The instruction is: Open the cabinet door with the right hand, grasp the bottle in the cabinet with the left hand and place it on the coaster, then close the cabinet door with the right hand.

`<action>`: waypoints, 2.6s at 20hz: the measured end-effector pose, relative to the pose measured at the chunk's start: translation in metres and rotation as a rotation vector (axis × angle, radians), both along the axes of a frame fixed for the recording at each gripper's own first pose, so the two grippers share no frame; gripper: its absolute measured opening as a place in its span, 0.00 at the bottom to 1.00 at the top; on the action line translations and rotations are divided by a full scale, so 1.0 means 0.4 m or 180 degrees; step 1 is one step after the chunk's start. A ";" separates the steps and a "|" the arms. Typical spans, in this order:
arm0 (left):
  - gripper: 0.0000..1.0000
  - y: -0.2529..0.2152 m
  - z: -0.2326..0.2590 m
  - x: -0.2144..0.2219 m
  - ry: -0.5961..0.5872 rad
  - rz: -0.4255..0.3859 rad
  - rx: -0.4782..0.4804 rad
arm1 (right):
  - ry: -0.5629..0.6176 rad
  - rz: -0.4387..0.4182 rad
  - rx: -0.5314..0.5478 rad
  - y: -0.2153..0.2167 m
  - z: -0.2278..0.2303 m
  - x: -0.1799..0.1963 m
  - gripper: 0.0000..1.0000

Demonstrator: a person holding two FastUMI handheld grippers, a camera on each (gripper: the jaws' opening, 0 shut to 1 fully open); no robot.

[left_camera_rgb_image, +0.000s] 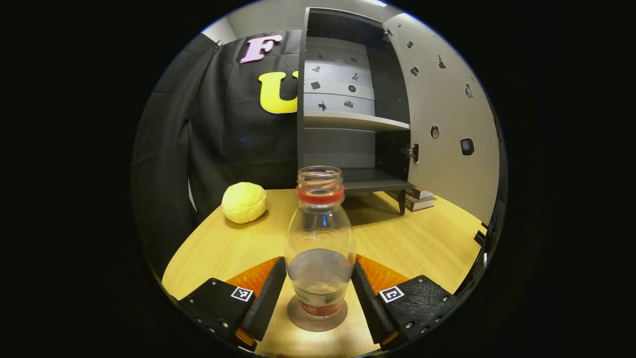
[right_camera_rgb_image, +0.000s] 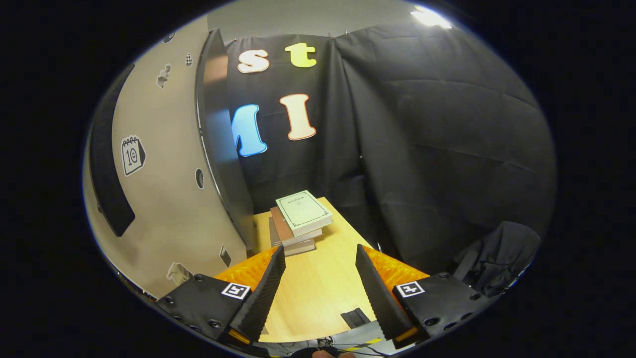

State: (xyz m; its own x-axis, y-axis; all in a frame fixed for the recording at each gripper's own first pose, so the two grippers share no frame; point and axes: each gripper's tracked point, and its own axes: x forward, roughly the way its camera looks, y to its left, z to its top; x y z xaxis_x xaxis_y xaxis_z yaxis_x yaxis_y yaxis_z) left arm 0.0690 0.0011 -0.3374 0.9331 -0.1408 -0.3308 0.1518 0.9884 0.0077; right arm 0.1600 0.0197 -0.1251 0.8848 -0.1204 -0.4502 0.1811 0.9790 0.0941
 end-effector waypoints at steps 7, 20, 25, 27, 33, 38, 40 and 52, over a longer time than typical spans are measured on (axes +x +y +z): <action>0.73 -0.019 -0.021 -0.040 0.0231 -0.0110 0.0030 | 0.0034 -0.0068 -0.0001 -0.020 -0.028 -0.010 0.91; 0.73 0.004 0.054 -0.159 0.0373 -0.0074 0.0068 | 0.0006 -0.0243 0.0023 -0.064 -0.065 -0.012 0.91; 0.73 0.028 0.280 -0.184 0.0059 0.0133 -0.0081 | -0.0112 -0.0221 -0.0159 -0.075 -0.022 -0.007 0.91; 0.73 0.031 0.391 -0.195 -0.0129 0.0159 -0.0057 | -0.0198 -0.0190 -0.0142 -0.070 0.008 0.004 0.91; 0.73 0.046 0.700 -0.195 -0.0525 0.0589 0.0023 | -0.0422 0.0040 0.0037 -0.049 0.078 0.078 0.91; 0.73 -0.023 0.835 -0.182 -0.0610 0.0874 0.0051 | -0.0628 0.0462 0.0256 -0.020 0.206 0.106 0.91; 0.73 -0.065 0.854 -0.196 -0.0572 0.0969 0.0057 | -0.0722 0.0687 0.0302 -0.002 0.260 0.108 0.91; 0.71 -0.211 0.814 -0.405 -0.0447 0.1441 0.0423 | -0.0958 0.1912 0.0513 0.162 0.390 0.032 0.84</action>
